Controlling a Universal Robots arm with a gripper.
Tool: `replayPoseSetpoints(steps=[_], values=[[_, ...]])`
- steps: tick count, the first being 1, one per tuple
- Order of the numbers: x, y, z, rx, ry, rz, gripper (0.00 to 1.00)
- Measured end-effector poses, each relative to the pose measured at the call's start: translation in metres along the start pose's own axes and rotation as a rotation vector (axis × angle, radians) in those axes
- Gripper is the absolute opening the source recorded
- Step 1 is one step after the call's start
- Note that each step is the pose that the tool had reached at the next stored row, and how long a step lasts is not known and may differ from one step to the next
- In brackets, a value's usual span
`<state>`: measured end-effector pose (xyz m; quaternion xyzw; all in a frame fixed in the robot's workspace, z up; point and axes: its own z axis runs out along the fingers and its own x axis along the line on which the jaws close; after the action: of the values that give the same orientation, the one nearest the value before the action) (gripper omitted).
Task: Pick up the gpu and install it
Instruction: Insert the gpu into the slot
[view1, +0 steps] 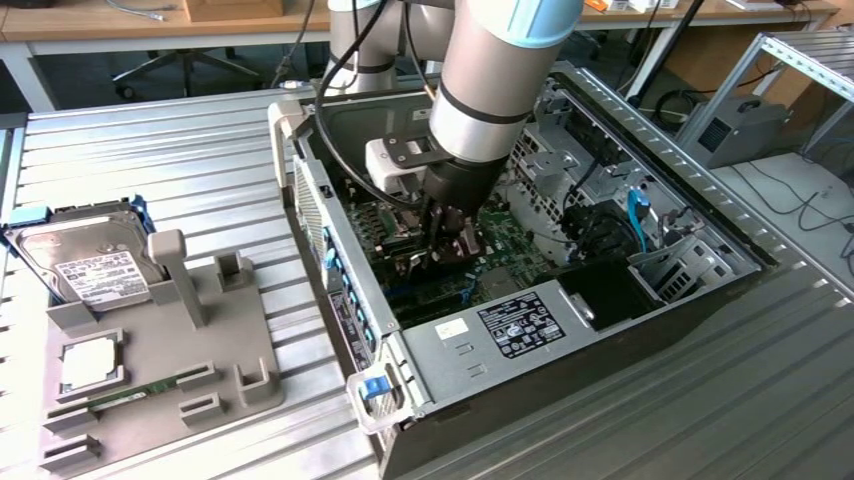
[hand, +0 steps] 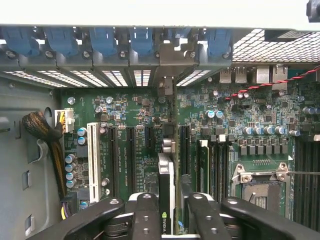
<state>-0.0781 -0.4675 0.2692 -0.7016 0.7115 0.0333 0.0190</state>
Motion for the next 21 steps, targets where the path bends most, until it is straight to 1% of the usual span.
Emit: replayPoseSetpoints(steps=[7, 12, 14, 17, 21], values=[[0.0, 0.0, 0.0001, 0.0, 0.0, 0.0, 0.27], [-0.0002, 0.0001, 0.0025, -0.0003, 0.0007, 0.0, 0.27], [-0.0002, 0.0001, 0.0049, 0.0002, -0.0004, 0.0, 0.27], [-0.0002, 0.0001, 0.0053, -0.0002, 0.0004, 0.001, 0.27], [-0.0003, 0.0011, 0.0055, 0.0001, 0.0, 0.001, 0.27]])
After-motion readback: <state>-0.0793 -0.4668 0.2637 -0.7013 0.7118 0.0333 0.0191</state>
